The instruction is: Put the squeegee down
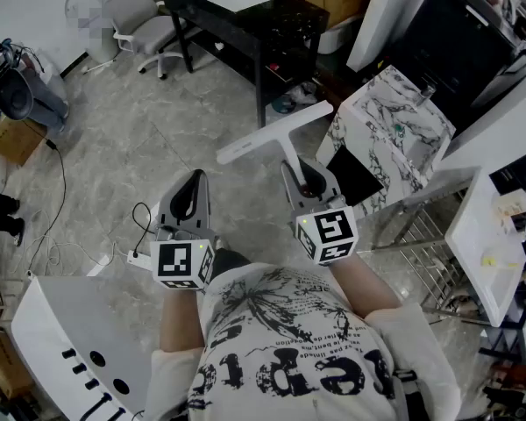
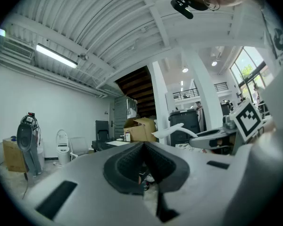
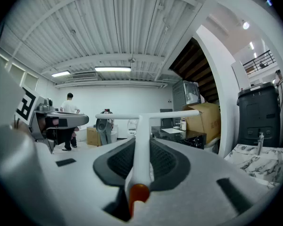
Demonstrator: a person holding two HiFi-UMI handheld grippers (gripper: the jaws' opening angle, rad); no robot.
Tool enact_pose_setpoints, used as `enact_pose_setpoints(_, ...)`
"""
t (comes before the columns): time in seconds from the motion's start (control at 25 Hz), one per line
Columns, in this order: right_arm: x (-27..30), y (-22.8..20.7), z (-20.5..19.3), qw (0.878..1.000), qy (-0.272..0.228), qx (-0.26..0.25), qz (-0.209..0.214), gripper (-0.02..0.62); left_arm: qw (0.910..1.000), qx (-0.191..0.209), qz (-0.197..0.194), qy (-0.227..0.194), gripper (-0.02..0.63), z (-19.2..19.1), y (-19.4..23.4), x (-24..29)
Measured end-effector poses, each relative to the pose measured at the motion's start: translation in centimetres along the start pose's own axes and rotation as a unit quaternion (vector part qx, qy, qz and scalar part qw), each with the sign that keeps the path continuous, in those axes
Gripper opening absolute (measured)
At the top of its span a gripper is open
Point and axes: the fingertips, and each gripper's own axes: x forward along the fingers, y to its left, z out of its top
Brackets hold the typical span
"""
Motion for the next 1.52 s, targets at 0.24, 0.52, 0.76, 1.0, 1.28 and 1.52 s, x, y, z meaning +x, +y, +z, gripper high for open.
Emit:
enact_pose_setpoints(0.24, 0.7, -1.0, -0.1, 1.0, 0.002, 0.002, 0.0, 0.069, 1.0, -0.001, 0.003, -0.003, 0.011, 0.2, 0.1, 1.2)
enact_pose_setpoints(0.52, 1.9, -1.9, -0.9, 1.0, 0.007, 0.013, 0.006, 0.071, 1.0, -0.007, 0.004, 0.005, 0.011, -0.8, 0.2, 2.7)
enact_pose_setpoints(0.76, 4.0, -2.9, -1.5, 1.0, 0.02, 0.016, 0.005, 0.072, 0.9997, -0.012, 0.009, 0.017, 0.012, -1.6, 1.4, 4.8)
enact_pose_setpoints(1.0, 8.3, -3.6, -2.0, 1.0, 0.022, 0.015, 0.001, 0.072, 0.9995, -0.021, 0.01, 0.02, 0.012, -2.8, 4.8, 7.8)
enact_pose_setpoints(1.28, 17.2, -4.6, -2.8, 0.997, 0.056, 0.016, -0.042, 0.072, 0.9989, -0.033, -0.022, 0.026, 0.012, -4.5, 11.4, 14.8)
enact_pose_setpoints(1.52, 27.5, -4.8, -1.0, 0.994, 0.065, 0.029, -0.086, 0.072, 0.9962, -0.044, -0.069, 0.031, 0.012, -4.5, 19.9, 22.5)
